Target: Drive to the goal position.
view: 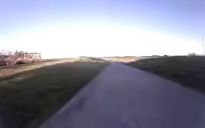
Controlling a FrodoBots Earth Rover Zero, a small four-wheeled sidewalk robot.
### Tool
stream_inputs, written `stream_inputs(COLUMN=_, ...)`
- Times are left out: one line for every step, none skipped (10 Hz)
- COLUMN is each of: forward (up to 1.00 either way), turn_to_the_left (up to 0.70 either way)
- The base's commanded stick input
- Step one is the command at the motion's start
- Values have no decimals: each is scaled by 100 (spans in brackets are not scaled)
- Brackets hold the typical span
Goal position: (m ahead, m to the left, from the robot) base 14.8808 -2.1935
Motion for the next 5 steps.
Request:
stream_inputs(forward=70, turn_to_the_left=-21)
stream_inputs(forward=70, turn_to_the_left=-21)
stream_inputs(forward=70, turn_to_the_left=-21)
stream_inputs(forward=70, turn_to_the_left=-21)
stream_inputs(forward=70, turn_to_the_left=-21)
